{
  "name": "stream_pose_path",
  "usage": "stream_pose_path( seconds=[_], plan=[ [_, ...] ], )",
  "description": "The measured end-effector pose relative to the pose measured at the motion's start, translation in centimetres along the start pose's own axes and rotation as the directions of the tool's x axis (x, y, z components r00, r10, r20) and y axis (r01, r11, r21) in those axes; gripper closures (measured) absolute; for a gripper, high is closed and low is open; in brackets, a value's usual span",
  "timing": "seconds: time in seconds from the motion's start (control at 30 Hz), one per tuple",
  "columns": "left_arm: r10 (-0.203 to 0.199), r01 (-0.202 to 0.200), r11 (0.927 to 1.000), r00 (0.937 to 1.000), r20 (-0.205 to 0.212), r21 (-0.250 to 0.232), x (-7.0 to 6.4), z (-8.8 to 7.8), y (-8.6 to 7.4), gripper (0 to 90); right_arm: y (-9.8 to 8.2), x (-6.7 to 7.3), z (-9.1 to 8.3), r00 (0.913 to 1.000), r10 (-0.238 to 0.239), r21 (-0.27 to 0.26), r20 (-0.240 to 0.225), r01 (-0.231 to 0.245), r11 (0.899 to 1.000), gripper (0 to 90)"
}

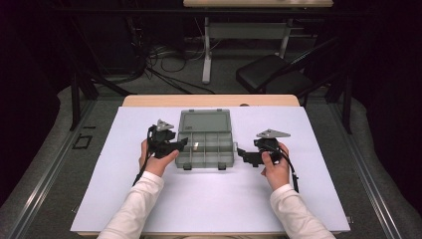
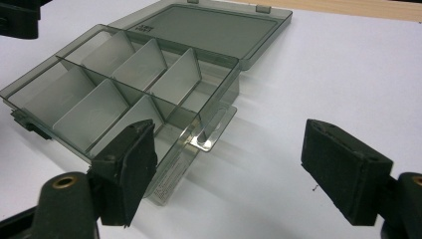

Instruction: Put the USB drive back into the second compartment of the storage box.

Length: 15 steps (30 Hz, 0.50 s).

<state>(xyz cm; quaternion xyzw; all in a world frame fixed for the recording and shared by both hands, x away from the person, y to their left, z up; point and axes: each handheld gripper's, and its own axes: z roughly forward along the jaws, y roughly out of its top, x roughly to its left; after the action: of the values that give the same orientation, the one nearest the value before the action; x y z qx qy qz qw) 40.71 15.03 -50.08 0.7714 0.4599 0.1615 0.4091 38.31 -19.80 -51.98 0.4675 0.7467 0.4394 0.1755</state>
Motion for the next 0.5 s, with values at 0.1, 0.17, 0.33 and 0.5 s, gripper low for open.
stream_pose_path(
  seconds=[0.1,0.17,0.33,0.5],
  plan=[
    [-0.003,0.003,0.9999,0.9999,0.016,-0.014,0.4,-0.2,-0.4,39.5,0.0,0.1,0.0,1.0000,-0.005,-0.003,-0.001,0.005,1.000,21.1],
    [-0.016,0.016,0.9999,0.9997,0.018,0.000,0.7,-0.3,-0.6,35.6,0.0,0.1,0.0,1.0000,-0.004,-0.005,-0.003,0.004,1.000,21.1],
    [-0.022,0.022,0.9998,0.9991,0.036,0.004,1.2,-0.2,-0.9,27.0,0.1,0.1,-0.1,1.0000,-0.009,-0.007,-0.003,0.009,1.000,21.1],
    [0.000,0.000,0.9999,0.9990,0.044,0.014,1.1,0.3,-1.2,22.3,0.1,0.0,-0.1,1.0000,-0.008,-0.011,-0.003,0.008,1.000,21.1]
  ],
)
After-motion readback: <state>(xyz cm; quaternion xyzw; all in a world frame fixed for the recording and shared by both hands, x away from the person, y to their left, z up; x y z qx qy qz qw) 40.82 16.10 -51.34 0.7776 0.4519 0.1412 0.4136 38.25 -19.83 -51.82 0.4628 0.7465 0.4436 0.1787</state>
